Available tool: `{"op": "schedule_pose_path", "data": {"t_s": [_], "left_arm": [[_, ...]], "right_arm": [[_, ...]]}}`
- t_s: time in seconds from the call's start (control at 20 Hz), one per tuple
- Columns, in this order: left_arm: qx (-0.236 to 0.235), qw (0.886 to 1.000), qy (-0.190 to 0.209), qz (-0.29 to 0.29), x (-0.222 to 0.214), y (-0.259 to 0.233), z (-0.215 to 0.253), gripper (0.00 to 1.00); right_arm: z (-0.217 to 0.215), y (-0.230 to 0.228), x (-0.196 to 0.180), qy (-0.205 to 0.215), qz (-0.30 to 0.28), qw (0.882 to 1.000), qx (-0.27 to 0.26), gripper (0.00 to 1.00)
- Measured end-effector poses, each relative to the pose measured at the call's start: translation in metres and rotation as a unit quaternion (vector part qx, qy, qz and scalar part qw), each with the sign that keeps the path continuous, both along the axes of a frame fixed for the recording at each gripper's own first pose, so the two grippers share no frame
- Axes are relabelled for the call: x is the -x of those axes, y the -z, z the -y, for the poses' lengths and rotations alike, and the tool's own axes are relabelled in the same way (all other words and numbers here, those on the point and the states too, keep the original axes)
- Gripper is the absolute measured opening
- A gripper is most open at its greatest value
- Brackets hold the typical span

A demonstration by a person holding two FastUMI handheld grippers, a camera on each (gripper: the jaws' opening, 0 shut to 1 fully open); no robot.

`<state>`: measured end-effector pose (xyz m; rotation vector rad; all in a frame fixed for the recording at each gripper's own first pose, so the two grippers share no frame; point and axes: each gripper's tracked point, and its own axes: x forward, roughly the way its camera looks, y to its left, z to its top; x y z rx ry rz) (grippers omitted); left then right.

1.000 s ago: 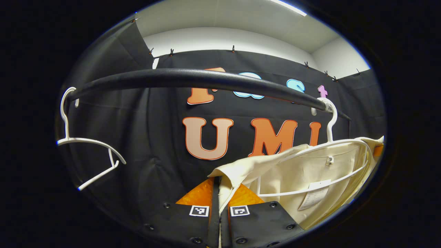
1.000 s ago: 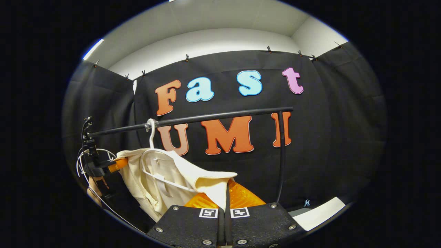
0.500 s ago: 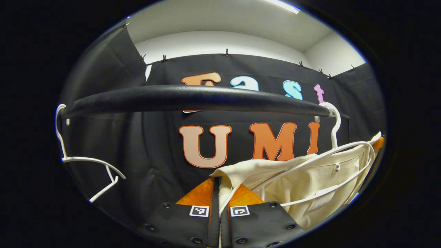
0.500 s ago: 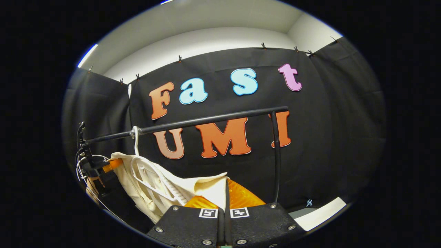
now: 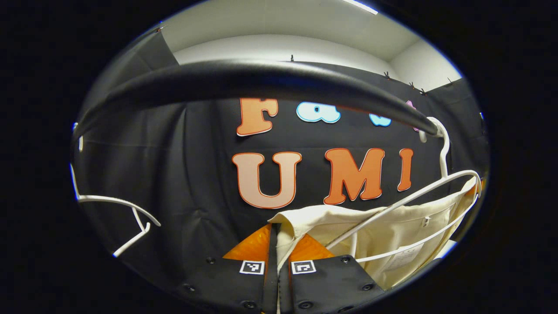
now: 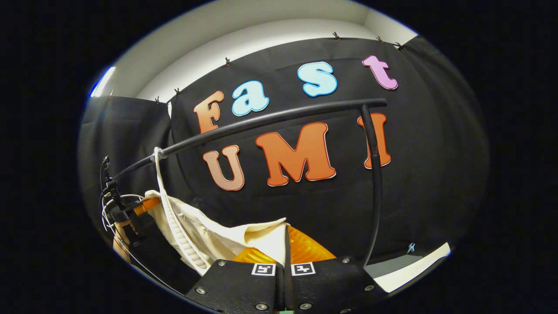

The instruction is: Grasp the clothes on the hanger with both hands and then place them into the laundry hamper below.

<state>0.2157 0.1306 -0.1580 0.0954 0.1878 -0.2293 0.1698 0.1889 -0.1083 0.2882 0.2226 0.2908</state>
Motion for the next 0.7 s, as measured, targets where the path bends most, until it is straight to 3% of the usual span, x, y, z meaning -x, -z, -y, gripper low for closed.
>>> {"op": "schedule_pose_path", "data": {"t_s": [0.15,0.2,0.25,0.7], "left_arm": [[0.000,1.000,-0.005,-0.016,0.000,0.017,-0.008,0.08],[-0.002,1.000,-0.006,-0.022,0.001,0.025,-0.010,0.08],[-0.005,1.000,-0.006,-0.028,0.003,0.032,-0.012,0.08],[-0.023,0.999,-0.016,-0.047,0.038,0.065,-0.018,0.08]], "right_arm": [[-0.005,0.023,-0.013,-0.017,-0.019,0.999,-0.032,0.00],[-0.005,0.032,-0.017,-0.018,-0.027,0.999,-0.041,0.05],[-0.004,0.043,-0.019,-0.018,-0.035,0.998,-0.046,0.00],[-0.004,0.116,-0.007,-0.006,-0.083,0.995,-0.057,0.00]]}}
